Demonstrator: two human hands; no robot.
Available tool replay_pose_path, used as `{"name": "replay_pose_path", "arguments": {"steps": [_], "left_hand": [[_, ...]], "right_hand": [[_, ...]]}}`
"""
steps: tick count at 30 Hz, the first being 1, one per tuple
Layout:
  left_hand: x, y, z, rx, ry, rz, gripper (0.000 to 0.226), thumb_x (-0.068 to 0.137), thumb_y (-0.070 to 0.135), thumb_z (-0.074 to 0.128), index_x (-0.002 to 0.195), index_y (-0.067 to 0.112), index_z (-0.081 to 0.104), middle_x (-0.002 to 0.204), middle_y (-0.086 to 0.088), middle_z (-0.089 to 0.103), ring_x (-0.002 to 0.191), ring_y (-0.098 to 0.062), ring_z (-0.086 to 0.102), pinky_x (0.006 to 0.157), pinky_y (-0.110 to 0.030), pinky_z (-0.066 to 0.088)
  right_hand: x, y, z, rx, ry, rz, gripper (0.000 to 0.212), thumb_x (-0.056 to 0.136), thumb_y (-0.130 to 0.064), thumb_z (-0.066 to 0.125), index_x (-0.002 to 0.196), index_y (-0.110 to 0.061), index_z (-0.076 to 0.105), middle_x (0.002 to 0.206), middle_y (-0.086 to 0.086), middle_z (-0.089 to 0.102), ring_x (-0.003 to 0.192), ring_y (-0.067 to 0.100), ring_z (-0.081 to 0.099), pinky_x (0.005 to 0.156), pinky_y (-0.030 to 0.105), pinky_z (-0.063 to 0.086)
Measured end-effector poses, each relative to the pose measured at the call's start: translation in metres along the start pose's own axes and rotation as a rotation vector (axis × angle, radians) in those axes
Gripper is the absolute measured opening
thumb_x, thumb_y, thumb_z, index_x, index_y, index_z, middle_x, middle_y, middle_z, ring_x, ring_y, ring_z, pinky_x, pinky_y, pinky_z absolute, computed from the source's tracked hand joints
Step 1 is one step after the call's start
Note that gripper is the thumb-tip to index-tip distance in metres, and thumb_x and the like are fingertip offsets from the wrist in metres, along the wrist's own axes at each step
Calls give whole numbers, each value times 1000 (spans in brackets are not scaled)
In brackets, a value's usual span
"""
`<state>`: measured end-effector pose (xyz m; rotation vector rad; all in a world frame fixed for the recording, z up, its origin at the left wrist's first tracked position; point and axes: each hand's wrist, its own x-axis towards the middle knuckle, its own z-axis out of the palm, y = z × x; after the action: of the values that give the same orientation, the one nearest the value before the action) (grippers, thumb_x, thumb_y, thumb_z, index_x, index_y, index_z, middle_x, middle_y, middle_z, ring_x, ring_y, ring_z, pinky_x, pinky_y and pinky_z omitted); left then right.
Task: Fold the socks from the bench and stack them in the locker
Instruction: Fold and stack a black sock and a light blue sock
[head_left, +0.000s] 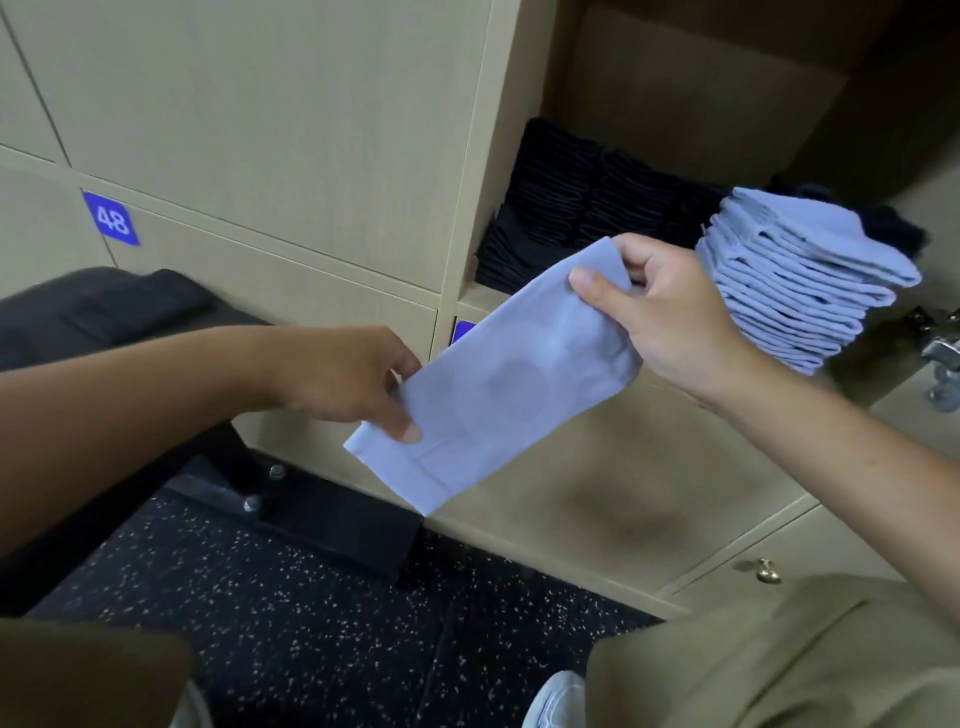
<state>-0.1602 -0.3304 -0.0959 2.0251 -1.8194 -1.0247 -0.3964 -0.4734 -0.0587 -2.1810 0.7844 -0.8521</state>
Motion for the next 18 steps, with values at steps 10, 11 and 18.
{"name": "replay_pose_path", "arguments": {"steps": [10,11,18], "left_hand": [[-8,-21,-17,41,450,-117,18,99,22,63,86,21,52,82,-2,64,58,-26,66,63,-32,52],[-12,-21,-21,-3,512,-98,17,98,22,65,86,21,53,81,-1,66,62,-26,66,63,-31,49],[-43,-21,-41,-38,759,122,24,89,12,75,87,31,60,85,4,74,81,-25,70,82,-41,57]], "right_hand": [[3,6,-7,-148,-33,-45,15,103,-17,56,100,-8,67,93,5,75,86,19,70,77,38,54],[4,4,-8,-159,-13,-61,15,103,-17,56,99,-8,67,90,5,74,77,12,67,68,32,51],[7,-10,-10,159,181,-74,7,106,-16,53,103,-12,57,78,3,68,72,11,66,67,29,60]]}}
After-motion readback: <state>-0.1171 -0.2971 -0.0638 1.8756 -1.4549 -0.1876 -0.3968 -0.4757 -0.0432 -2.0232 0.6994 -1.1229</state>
